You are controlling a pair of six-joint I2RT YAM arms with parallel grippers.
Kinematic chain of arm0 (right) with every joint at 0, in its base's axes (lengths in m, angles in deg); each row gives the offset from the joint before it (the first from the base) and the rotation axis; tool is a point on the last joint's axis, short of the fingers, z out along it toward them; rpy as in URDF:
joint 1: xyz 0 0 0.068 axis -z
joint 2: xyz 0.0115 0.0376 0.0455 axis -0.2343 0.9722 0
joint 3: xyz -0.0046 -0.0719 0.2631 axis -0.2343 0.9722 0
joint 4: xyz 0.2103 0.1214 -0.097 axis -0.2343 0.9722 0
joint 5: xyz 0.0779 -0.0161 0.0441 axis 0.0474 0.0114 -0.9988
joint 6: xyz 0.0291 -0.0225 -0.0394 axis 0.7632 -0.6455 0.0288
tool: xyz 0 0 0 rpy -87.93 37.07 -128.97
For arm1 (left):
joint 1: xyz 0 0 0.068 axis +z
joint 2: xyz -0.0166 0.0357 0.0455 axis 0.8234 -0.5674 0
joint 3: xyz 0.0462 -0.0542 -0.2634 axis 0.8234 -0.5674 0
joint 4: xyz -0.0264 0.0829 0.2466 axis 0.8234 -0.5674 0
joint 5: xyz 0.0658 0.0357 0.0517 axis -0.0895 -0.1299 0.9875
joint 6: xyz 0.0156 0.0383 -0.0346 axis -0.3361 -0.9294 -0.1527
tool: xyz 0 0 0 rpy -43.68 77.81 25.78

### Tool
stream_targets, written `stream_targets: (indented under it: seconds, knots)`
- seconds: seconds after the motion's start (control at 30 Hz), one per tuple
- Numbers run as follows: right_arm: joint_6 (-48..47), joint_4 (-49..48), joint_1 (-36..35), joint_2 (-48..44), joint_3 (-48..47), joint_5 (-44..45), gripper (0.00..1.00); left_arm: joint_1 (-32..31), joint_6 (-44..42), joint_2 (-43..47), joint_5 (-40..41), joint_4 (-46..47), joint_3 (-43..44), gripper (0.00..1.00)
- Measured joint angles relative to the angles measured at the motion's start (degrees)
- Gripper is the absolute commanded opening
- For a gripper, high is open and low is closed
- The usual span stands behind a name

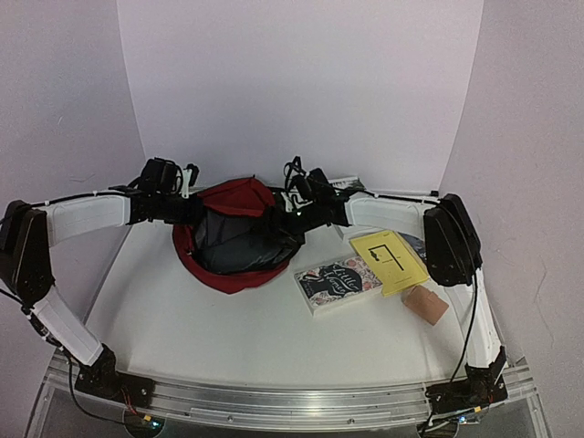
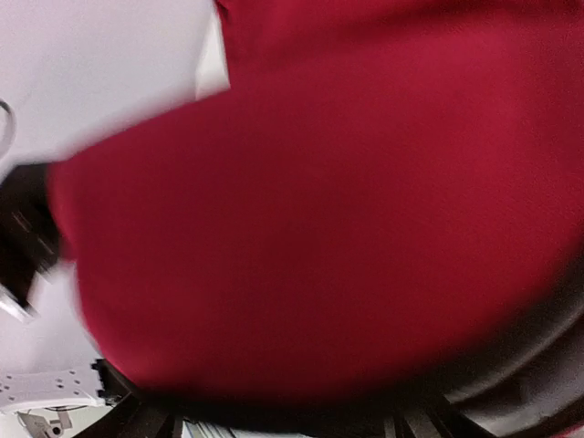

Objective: Pack the student bag
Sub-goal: Unzip the student bag at the center of the board.

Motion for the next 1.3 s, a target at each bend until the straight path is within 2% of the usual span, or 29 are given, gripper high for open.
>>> stream_targets:
  seconds: [0.23,0.33,0.53,0.67,0.77,0.93,1.3]
  knots:
    - [-2.8,0.5,0.0,0.0,5.8,1.3,0.74,6.9,5.3,-11.3,-0.6,-1.4,10.5,0.00]
    - [-3.5,0.5,0.0,0.0,6.1,2.0,0.74,9.4,8.1,-17.3,-1.6,-2.3,14.1,0.09]
    - [-3.9,0.1,0.0,0.3,6.7,3.0,0.74,12.5,12.0,-28.2,-3.4,-3.5,19.1,0.41]
    - [-3.9,0.2,0.0,0.4,6.9,3.1,0.74,12.6,12.7,-30.9,-3.8,-4.9,20.4,0.59]
    - [-3.9,0.1,0.0,0.4,7.0,3.1,0.74,12.6,12.6,-31.2,-4.4,-6.2,22.0,0.83]
    - [-4.1,0.0,0.0,0.4,7.3,2.7,0.74,12.6,12.1,-30.0,-7.0,-6.4,22.3,0.99]
    - [-5.2,0.0,1.1,-0.1,7.5,2.0,0.73,12.6,11.7,-18.7,-8.2,-6.9,20.8,0.98]
